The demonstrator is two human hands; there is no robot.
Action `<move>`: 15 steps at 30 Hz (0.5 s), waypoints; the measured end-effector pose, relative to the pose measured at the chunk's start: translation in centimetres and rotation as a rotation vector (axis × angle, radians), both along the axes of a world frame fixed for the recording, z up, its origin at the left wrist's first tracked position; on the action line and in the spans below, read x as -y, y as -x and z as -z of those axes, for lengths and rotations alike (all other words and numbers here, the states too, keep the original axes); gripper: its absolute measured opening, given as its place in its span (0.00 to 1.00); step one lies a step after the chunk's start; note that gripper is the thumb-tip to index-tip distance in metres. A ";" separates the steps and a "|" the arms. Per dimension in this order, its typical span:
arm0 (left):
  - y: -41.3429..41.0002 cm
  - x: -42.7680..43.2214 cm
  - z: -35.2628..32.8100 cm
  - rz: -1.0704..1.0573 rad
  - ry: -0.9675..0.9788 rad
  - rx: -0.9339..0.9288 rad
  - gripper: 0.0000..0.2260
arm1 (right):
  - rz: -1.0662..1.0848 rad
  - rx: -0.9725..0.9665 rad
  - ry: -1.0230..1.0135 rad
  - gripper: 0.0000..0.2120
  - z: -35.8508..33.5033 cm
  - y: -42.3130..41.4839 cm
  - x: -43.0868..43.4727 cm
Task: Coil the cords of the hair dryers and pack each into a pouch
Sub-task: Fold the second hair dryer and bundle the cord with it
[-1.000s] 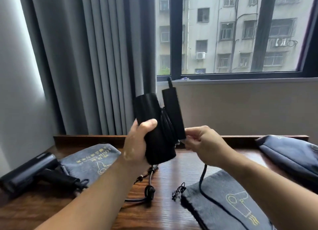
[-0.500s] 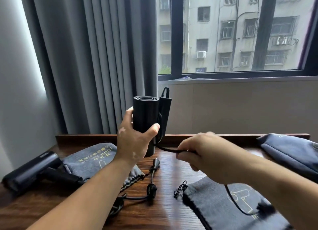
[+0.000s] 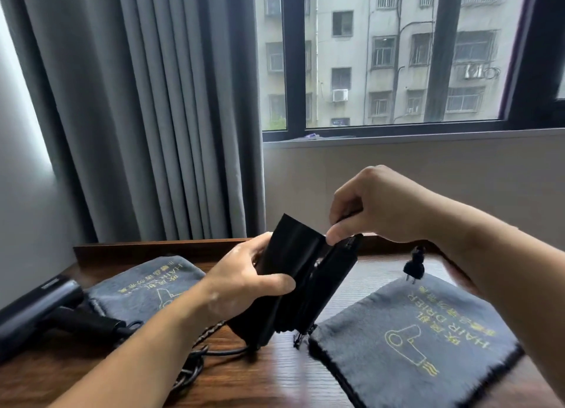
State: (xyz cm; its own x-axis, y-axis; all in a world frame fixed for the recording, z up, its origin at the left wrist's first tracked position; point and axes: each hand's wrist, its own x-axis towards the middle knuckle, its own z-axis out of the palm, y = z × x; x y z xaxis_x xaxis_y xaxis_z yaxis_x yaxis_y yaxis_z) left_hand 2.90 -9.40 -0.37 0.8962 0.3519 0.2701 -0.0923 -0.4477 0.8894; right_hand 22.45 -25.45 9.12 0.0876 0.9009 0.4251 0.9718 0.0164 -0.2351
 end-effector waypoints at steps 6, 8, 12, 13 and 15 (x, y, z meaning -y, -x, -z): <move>0.1 0.1 0.8 0.256 0.247 0.039 0.28 | -0.043 -0.218 0.041 0.09 2.2 -2.5 -0.8; -0.3 0.1 1.0 0.279 0.322 0.113 0.25 | -0.061 -0.325 -0.009 0.11 3.6 -2.7 -1.2; -0.7 1.2 0.6 0.248 0.579 0.305 0.26 | -0.112 -0.544 -0.100 0.11 6.8 -1.8 -2.2; -1.0 1.7 0.3 0.213 0.668 0.357 0.25 | -0.114 -0.591 -0.106 0.11 7.7 -1.3 -2.4; -1.8 2.1 -0.4 0.089 0.829 0.474 0.19 | -0.073 -0.634 -0.098 0.12 9.2 -0.3 -2.7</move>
State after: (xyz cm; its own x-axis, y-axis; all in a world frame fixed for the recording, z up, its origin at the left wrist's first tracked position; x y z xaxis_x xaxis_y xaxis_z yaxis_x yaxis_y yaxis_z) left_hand 4.72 -11.48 -0.01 0.7907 0.5295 0.3072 -0.5269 0.3333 0.7818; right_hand 22.76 -22.79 -0.07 0.2887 0.8738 0.3913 0.6402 0.1277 -0.7575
